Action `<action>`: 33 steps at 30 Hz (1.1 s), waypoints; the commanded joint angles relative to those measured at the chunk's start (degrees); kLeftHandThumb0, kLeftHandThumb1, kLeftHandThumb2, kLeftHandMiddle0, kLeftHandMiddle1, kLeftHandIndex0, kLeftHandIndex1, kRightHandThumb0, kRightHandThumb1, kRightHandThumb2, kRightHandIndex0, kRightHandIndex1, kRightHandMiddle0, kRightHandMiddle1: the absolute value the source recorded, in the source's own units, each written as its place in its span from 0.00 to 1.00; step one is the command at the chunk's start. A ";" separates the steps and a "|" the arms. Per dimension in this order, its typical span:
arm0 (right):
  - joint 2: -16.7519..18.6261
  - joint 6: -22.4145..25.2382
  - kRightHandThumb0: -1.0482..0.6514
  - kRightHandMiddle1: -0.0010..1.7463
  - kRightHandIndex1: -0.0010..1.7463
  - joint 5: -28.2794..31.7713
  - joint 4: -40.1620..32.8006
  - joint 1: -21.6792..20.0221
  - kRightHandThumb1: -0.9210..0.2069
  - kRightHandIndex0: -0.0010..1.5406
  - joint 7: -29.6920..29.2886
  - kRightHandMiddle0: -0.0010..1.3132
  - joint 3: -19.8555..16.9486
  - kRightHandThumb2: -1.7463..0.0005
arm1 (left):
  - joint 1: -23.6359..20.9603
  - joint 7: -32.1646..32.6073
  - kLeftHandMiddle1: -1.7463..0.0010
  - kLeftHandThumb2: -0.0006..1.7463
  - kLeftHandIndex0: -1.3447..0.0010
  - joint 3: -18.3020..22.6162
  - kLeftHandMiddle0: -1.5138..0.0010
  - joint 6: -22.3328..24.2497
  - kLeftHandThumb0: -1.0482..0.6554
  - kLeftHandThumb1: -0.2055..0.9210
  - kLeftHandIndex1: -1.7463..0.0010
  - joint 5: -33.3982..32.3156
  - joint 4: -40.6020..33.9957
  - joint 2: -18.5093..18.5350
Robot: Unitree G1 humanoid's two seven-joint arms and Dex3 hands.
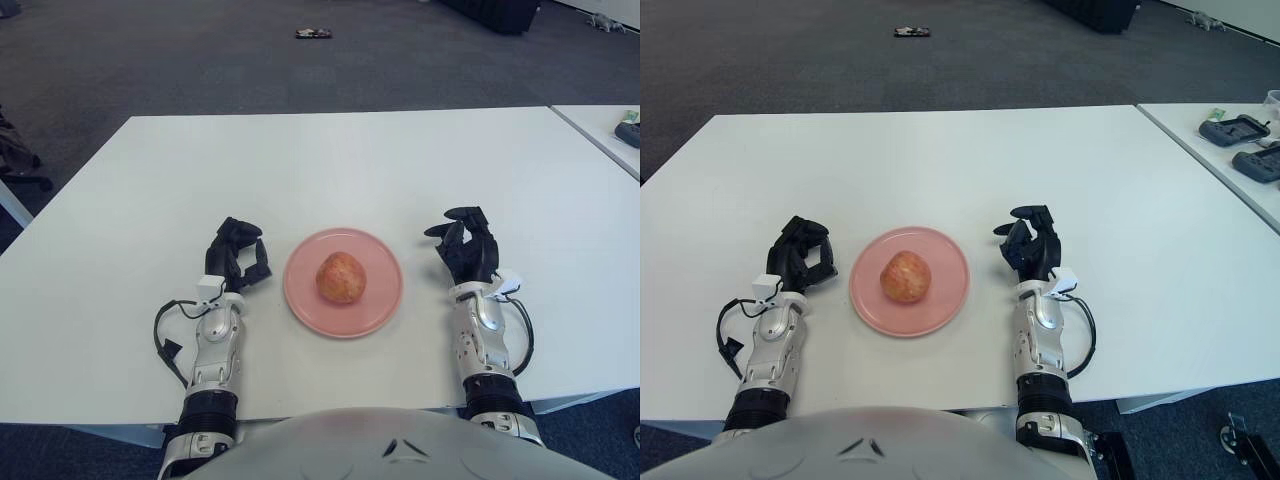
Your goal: Put the apple into the plate.
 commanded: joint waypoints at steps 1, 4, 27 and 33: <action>-0.42 1.86 0.36 1.00 1.00 -0.22 0.63 -0.07 0.43 0.47 -0.62 0.39 -0.94 0.32 | 1.34 -0.15 0.00 0.73 0.58 -0.12 0.31 2.10 0.34 0.51 0.00 -0.55 0.47 -0.33; -0.58 3.02 0.36 1.00 1.00 -0.23 0.52 0.17 0.43 0.48 -0.65 0.40 -1.06 0.32 | 1.42 -0.14 0.00 0.73 0.58 -0.15 0.30 2.30 0.34 0.51 0.00 -0.56 0.22 -0.39; -0.57 14.20 0.36 1.00 1.00 0.30 -1.83 1.96 0.43 0.46 -1.87 0.39 -1.97 0.32 | 1.13 -0.83 0.00 0.74 0.57 -0.03 0.29 2.09 0.34 0.49 0.00 -1.03 0.57 0.17; -0.21 15.45 0.36 1.00 1.00 0.54 -3.09 2.58 0.44 0.46 -1.39 0.40 -1.61 0.32 | 1.00 -0.75 0.00 0.73 0.57 -0.06 0.29 1.75 0.34 0.50 0.00 -0.97 0.80 0.10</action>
